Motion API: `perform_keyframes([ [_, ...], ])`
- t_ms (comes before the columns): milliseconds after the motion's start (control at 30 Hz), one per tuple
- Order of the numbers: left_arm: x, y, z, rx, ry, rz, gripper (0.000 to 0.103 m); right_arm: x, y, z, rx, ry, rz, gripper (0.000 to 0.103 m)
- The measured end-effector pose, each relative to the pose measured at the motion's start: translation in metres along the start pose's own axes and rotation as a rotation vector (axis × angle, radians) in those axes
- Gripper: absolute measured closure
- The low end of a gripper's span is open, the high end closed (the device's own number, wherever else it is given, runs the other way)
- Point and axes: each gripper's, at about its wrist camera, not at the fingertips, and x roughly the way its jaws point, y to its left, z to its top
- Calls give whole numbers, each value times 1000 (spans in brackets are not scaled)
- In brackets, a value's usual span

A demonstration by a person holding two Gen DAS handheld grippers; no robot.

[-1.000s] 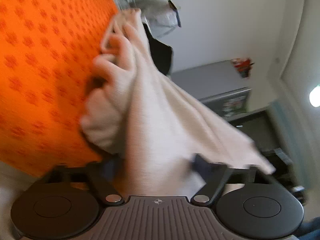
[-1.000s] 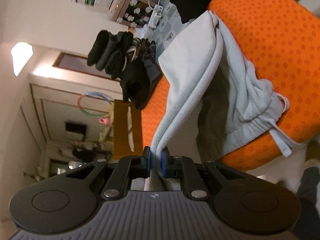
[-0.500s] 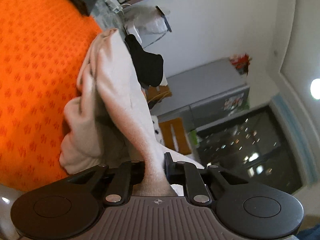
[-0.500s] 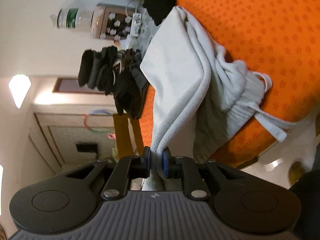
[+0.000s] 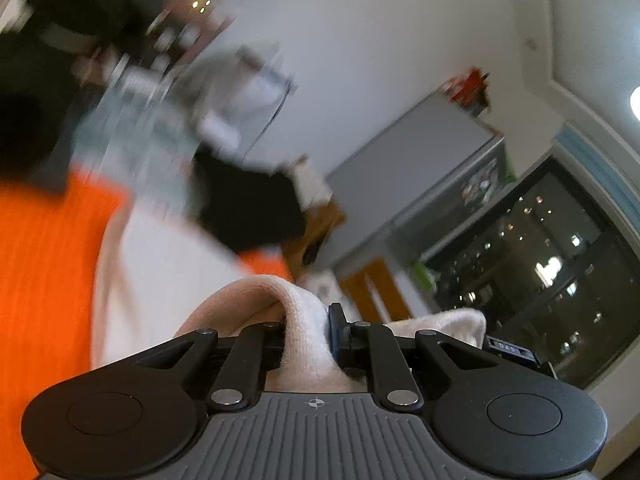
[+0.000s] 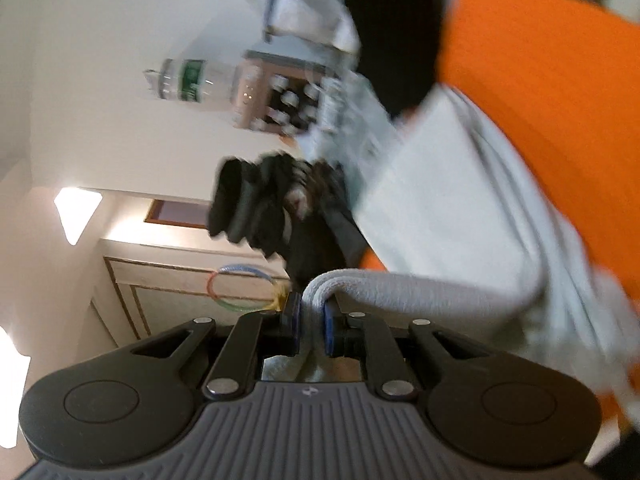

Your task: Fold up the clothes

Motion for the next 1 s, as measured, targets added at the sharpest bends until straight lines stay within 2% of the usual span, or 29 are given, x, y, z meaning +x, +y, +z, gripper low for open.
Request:
perform_keyframes([
  [67, 3, -25, 36, 50, -75, -39, 88, 10, 38, 26, -80, -46, 54, 90],
  [167, -10, -57, 68, 152, -172, -89, 88, 5, 95, 48, -250, -116, 160, 90],
  [233, -17, -57, 68, 150, -172, -96, 88, -1, 111, 52, -328, -127, 195, 90],
  [267, -19, -51, 59, 153, -148, -73, 88, -2, 107, 53, -341, -110, 185, 90],
  [333, -21, -32, 34, 142, -79, -15, 88, 2, 77, 45, -327, -63, 110, 90],
  [567, -15, 51, -84, -68, 159, 173, 90, 29, -82, -8, -153, 134, -267, 90],
  [600, -14, 62, -101, -97, 192, 199, 90, 29, -96, -14, -137, 142, -297, 90],
  [667, -13, 83, -132, -154, 251, 248, 90, 27, -116, -25, -114, 138, -334, 90],
  [800, -23, 82, -131, -160, 245, 232, 89, 12, -117, -25, -98, 90, -324, 90],
  [867, -25, 75, -132, -118, 248, 232, 87, 4, -110, -27, -121, 75, -315, 90],
  [900, -25, 70, -133, -83, 249, 235, 81, -1, -108, -31, -147, 76, -323, 90],
  [933, -27, 64, -134, -49, 249, 237, 66, -3, -103, -32, -191, 80, -348, 86],
  [967, -32, 60, -133, -19, 237, 236, 58, -5, -97, -33, -249, 82, -386, 85],
  [1000, -37, 58, -133, 13, 218, 236, 44, -9, -93, -35, -305, 77, -417, 79],
])
